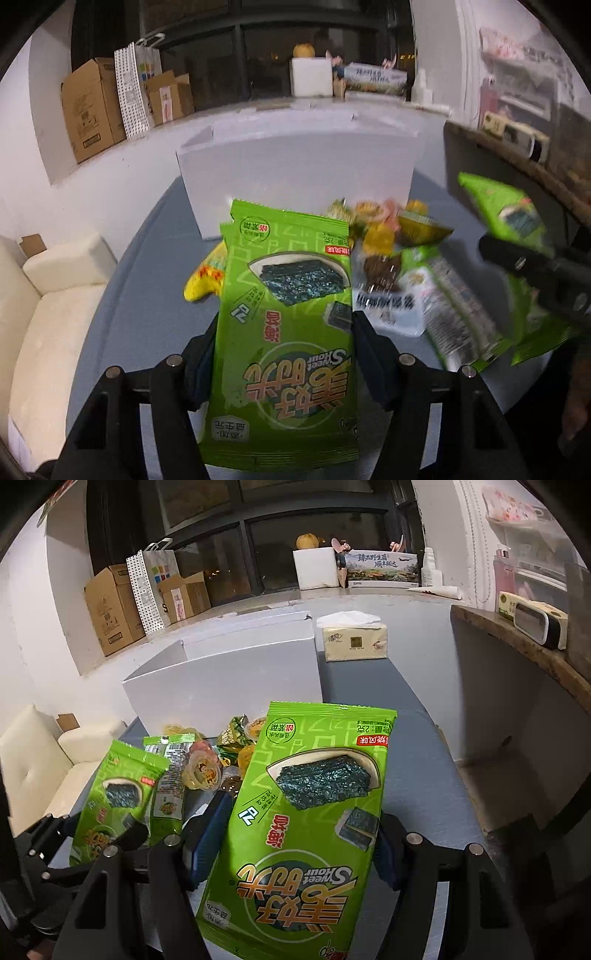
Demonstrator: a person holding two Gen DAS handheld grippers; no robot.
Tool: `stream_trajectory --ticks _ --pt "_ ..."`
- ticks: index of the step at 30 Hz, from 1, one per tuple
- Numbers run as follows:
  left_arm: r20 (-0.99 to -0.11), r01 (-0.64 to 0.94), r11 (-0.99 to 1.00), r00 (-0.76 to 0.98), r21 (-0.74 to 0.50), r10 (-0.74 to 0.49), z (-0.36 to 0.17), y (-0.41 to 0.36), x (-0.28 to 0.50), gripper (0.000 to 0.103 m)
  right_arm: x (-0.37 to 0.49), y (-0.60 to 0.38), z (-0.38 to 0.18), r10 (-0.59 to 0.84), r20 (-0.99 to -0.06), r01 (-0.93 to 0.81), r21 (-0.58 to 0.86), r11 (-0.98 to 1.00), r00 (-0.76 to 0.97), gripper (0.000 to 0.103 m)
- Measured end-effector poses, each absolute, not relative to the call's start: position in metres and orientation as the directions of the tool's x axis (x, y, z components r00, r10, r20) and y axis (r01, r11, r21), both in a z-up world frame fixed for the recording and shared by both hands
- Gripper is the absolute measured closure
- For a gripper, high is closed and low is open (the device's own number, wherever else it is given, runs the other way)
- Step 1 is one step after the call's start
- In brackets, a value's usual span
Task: Organize snacks
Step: 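Carry both seaweed packets into the white box and open both tools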
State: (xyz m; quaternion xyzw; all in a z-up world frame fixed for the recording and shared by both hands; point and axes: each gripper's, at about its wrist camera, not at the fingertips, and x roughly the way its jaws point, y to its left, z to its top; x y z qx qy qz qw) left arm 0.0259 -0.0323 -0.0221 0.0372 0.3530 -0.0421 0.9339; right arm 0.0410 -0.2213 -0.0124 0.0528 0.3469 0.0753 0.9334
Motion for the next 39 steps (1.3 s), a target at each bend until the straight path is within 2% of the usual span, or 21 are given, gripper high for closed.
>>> stream_trajectory --ticks 3,7,15,20,26,27,28,29,30,33,35,39 --pt "-0.634 0.129 0.992 0.768 0.011 -0.093 -0.002 -0.026 0.031 0.033 0.046 -0.221 -0.006 0.207 -0.631 -0.126 0.172 0.977 0.747 0.03" --pt "-0.601 0.117 0.993 0.795 0.026 -0.078 0.034 -0.013 0.06 0.033 0.069 -0.217 0.017 0.226 -0.607 -0.153 0.171 0.973 0.762 0.03" --pt "-0.57 0.116 0.992 0.819 0.046 -0.069 0.099 0.002 0.175 0.033 0.17 -0.196 0.075 0.267 -0.58 -0.25 0.112 0.962 0.77 0.03" --pt "-0.593 0.114 0.992 0.803 0.052 -0.061 0.102 0.001 0.236 0.033 0.248 -0.183 0.085 0.273 -0.606 -0.26 0.112 0.959 0.747 0.03" --pt "-0.644 0.089 0.995 0.764 0.034 -0.046 0.075 0.004 0.282 0.031 0.306 -0.178 0.073 0.268 -0.658 -0.215 0.163 0.963 0.703 0.028" --pt "-0.653 0.086 0.996 0.756 0.027 -0.048 0.071 0.005 0.285 0.029 0.311 -0.175 0.069 0.266 -0.667 -0.215 0.16 0.963 0.696 0.028" --pt "-0.659 0.083 0.996 0.75 0.017 -0.051 0.067 0.008 0.287 0.019 0.316 -0.171 0.065 0.264 -0.677 -0.22 0.152 0.964 0.687 0.023" --pt "-0.662 0.08 0.997 0.747 0.013 -0.051 0.065 0.011 0.287 0.009 0.316 -0.17 0.062 0.26 -0.686 -0.221 0.147 0.964 0.68 0.012" --pt "-0.655 0.075 0.997 0.754 0.007 -0.052 0.064 0.015 0.285 0.0 0.316 -0.17 0.058 0.255 -0.69 -0.219 0.142 0.965 0.677 0.008" --pt "-0.644 0.072 0.997 0.764 0.014 -0.046 0.062 0.02 0.278 0.0 0.312 -0.173 0.053 0.254 -0.679 -0.211 0.147 0.966 0.689 0.007" --pt "-0.654 0.063 0.998 0.756 0.03 -0.029 0.059 0.022 0.276 0.0 0.31 -0.177 0.052 0.277 -0.669 -0.213 0.178 0.961 0.69 0.0" --pt "-0.656 0.061 0.998 0.754 0.03 -0.027 0.061 0.025 0.268 0.0 0.302 -0.178 0.059 0.284 -0.656 -0.219 0.182 0.959 0.699 0.0"
